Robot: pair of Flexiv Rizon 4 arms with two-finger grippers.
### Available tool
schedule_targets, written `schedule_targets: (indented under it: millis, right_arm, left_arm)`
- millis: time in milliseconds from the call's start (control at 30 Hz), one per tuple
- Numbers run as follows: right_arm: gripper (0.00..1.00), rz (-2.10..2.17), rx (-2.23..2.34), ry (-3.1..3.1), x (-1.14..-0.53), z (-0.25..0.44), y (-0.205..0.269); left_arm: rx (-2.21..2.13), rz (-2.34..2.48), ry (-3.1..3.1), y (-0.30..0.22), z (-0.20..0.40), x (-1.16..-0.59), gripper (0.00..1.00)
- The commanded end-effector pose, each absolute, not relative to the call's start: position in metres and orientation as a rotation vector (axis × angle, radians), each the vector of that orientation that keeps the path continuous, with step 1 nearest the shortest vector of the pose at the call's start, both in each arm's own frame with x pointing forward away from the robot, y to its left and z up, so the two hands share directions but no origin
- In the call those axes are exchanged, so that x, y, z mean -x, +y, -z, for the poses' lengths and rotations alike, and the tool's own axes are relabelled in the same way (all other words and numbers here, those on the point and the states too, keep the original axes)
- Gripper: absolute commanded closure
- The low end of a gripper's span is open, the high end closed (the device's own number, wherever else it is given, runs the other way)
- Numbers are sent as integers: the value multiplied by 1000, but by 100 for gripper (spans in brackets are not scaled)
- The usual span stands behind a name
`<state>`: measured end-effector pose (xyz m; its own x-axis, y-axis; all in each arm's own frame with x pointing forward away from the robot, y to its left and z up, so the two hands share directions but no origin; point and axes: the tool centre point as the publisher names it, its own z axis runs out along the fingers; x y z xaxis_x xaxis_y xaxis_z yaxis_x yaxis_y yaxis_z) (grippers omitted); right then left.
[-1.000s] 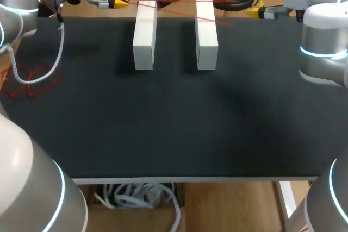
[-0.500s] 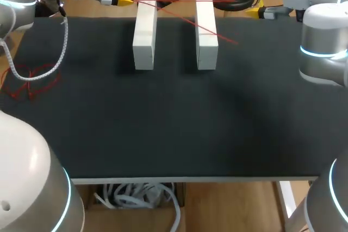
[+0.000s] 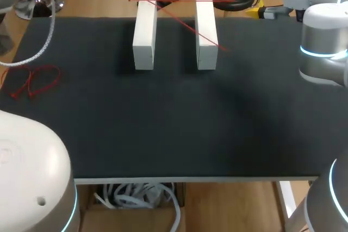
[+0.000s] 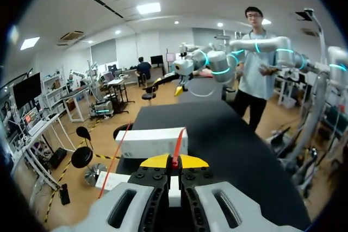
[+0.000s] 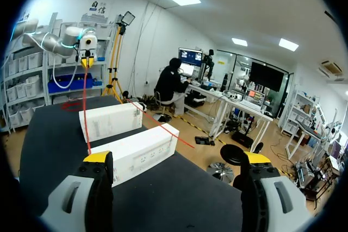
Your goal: Grab the tape and strap the tape.
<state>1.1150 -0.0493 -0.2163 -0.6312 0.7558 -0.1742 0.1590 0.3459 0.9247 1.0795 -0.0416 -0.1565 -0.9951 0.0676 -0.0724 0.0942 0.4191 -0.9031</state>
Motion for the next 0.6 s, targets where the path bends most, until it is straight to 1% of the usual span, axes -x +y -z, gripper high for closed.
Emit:
schedule_targets:
  millis: [33, 400, 600]
  right_arm:
    - [0, -1290, -794, 2011, -1114, 217, -50]
    - [0, -1290, -794, 2011, -1114, 217, -50]
    - [0, -1290, -794, 2011, -1114, 217, -50]
  left_arm:
    - [312, 910, 2390, -39, 139, -1059, 100]
    - [274, 906, 2355, -38, 109, -1044, 100]
    - [241, 1125, 2277, -40, 94, -1036, 100]
